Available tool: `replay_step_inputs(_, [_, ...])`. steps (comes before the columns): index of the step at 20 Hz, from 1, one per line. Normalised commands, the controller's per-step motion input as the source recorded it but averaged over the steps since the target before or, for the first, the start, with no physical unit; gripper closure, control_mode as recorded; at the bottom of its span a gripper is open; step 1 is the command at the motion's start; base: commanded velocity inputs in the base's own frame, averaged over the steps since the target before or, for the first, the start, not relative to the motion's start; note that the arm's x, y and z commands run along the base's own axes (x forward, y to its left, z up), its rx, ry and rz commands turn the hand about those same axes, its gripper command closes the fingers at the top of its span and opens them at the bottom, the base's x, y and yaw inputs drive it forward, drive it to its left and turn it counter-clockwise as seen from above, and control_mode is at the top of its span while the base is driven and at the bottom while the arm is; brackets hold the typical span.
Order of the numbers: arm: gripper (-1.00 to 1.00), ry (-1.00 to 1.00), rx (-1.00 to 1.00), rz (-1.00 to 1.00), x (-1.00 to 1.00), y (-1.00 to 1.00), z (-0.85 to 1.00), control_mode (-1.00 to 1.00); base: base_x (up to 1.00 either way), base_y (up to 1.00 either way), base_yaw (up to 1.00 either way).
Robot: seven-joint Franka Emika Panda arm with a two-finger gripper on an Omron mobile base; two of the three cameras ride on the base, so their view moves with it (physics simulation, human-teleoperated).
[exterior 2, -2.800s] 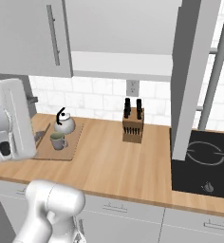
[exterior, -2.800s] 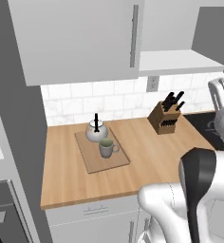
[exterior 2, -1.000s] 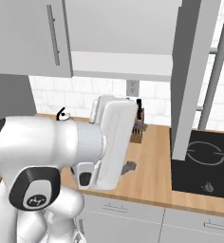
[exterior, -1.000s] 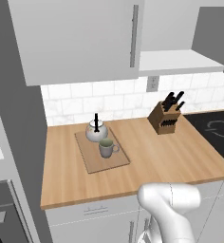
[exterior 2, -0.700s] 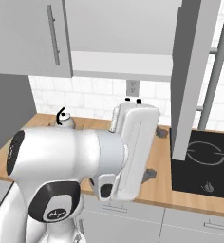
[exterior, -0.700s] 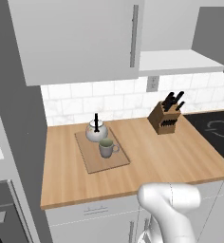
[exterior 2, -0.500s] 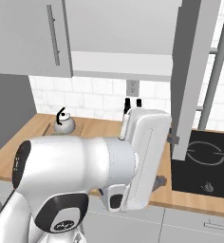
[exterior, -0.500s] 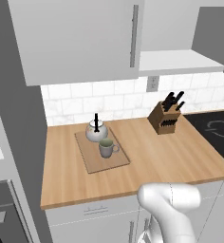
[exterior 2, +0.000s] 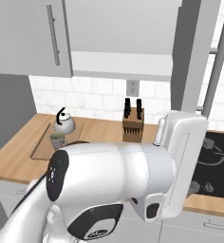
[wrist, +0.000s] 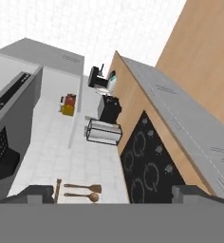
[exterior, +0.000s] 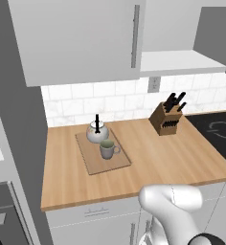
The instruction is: Pick the kettle from the counter and place it on the tray. Then pick the mug from the cabinet and place it on the tray. Then close the cabinet doors.
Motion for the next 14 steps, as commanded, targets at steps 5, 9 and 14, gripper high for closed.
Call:
replay_step_inputs(5, [-1.0, 0.07, 0.0, 0.02, 0.27, -0.33, 0.01, -1.0, 0.0, 0.0, 0.0])
replay_step_inputs(9, [-1.0, 0.01, 0.0, 0.07, 0.4, -0.22, 0.0, -1.0, 0.0, 0.0, 0.0])
replay_step_inputs(14, [-1.0, 0.02, 0.0, 0.13, 0.37, -0.12, 0.0, -1.0, 0.0, 0.0, 0.0])
